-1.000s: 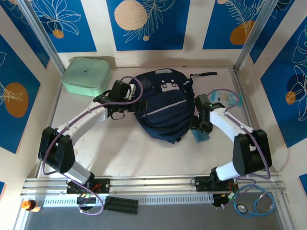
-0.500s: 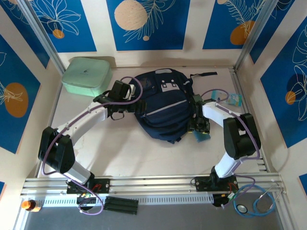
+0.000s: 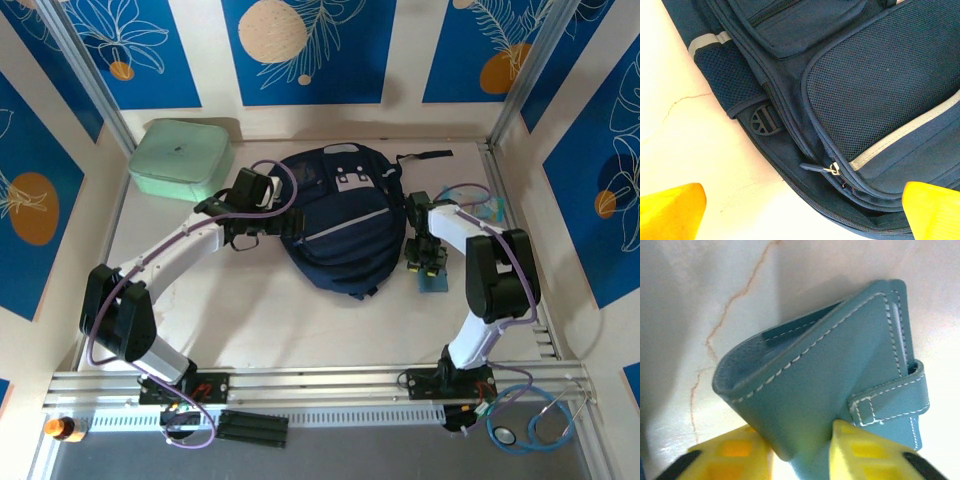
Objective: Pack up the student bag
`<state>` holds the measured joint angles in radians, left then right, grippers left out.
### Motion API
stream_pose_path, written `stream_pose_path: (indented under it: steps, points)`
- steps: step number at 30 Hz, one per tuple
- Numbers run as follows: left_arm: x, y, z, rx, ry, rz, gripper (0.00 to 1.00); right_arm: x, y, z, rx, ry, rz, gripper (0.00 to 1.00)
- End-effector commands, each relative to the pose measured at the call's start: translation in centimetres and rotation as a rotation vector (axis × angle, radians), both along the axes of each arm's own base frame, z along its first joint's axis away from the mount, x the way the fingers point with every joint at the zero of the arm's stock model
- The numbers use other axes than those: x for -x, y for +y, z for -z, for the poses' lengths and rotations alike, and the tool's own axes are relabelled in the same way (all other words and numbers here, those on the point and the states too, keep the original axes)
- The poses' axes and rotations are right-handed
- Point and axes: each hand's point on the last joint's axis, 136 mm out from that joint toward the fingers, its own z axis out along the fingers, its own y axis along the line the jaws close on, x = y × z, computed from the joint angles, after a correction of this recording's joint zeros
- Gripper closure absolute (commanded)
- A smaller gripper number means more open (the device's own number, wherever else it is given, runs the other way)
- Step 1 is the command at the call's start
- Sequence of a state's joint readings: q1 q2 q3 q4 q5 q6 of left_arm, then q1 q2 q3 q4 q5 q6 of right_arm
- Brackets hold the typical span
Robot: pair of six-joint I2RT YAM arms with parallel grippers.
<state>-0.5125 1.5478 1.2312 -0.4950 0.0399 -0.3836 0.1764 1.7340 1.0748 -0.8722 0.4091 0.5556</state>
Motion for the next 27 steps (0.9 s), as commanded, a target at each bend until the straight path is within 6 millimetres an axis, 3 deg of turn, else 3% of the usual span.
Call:
stream_pose_path:
  steps: [1, 6, 9, 14, 19, 27]
  points:
    - [-0.1, 0.4, -1.1, -0.005, -0.029, 0.016, 0.0, 0.5, 0.0, 0.1, -0.004, 0.019, 0.031, 0.78]
    - [0.1, -1.4, -2.2, 0.031, -0.056, 0.109, 0.0, -0.4, 0.0, -2.7, -0.015, -0.087, 0.05, 0.85]
    - [0.6, -3.6, -2.7, 0.013, -0.082, 0.218, 0.0, -0.9, 0.7, -5.0, -0.084, -0.183, 0.056, 0.87]
    - [2.1, -8.4, -2.4, -0.06, -0.126, 0.473, 0.03, -2.1, 3.1, -9.4, -0.375, -0.396, 0.08, 0.89]
    - [3.2, -12.6, -1.2, -0.146, -0.15, 0.678, 0.11, -2.4, 4.0, -13.1, -0.627, -0.536, 0.116, 0.89]
    - [2.6, -15.9, 1.9, -0.273, -0.106, 0.791, 0.29, -2.2, 4.4, -15.0, -0.723, -0.597, 0.124, 0.9]
